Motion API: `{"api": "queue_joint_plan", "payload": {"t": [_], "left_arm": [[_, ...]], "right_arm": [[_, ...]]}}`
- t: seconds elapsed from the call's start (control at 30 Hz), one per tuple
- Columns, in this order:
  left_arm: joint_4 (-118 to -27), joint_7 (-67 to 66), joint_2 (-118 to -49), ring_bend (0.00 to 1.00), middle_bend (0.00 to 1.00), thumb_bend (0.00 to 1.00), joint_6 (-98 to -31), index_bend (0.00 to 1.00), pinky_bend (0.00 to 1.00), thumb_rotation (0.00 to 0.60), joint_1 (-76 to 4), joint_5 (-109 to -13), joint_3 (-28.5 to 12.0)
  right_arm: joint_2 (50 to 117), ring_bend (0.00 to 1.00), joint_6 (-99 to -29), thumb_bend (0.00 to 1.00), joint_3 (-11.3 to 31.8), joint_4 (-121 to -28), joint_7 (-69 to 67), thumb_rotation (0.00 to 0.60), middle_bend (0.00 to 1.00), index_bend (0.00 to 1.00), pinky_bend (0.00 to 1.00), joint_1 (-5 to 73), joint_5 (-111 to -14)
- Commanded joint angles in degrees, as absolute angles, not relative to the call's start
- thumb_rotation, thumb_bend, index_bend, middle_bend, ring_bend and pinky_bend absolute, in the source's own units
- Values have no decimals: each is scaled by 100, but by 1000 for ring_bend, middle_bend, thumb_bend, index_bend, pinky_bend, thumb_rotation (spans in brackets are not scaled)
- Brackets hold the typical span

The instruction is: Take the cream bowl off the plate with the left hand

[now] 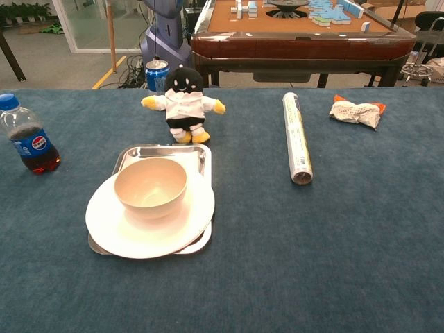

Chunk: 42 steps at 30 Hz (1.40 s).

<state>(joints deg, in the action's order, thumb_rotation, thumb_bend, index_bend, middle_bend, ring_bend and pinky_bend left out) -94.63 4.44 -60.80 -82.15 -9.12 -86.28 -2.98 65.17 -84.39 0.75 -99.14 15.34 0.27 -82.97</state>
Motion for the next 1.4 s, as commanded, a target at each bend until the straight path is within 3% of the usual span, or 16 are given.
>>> {"api": "queue_joint_plan", "payload": {"t": [0.03,0.57,0.87,1.13,1.4], "left_arm": [[-9471,403,-6085,0,0,321,-8200,0,0,600,-919,-8600,-307],[-9525,815,-5886,0,0,322,-8164,0,0,600,-882,-8791,-158],[-9828,290,-5722,0,0,321,-7989,0,0,600,-998,-8551,-286],[-10260,-137,-5494,0,0,322,-7419,0,0,600,-1377,-9111,-78],[-10292,-458,-5688,0,0,322,-7259,28,0,600,-1594,-9569,24]], "right_arm": [[6516,0,-8438,192,71,-9902,1526,600,0,0,0,22,-8298],[6488,0,-8384,192,75,-9865,1173,600,0,0,0,100,-8501],[6478,0,-8194,193,143,-9794,1149,600,0,0,0,188,-8307],[6477,0,-8289,193,243,-9789,1176,600,0,0,0,159,-8131],[6543,0,-8137,192,229,-9796,1336,600,0,0,0,229,-8052]]}}
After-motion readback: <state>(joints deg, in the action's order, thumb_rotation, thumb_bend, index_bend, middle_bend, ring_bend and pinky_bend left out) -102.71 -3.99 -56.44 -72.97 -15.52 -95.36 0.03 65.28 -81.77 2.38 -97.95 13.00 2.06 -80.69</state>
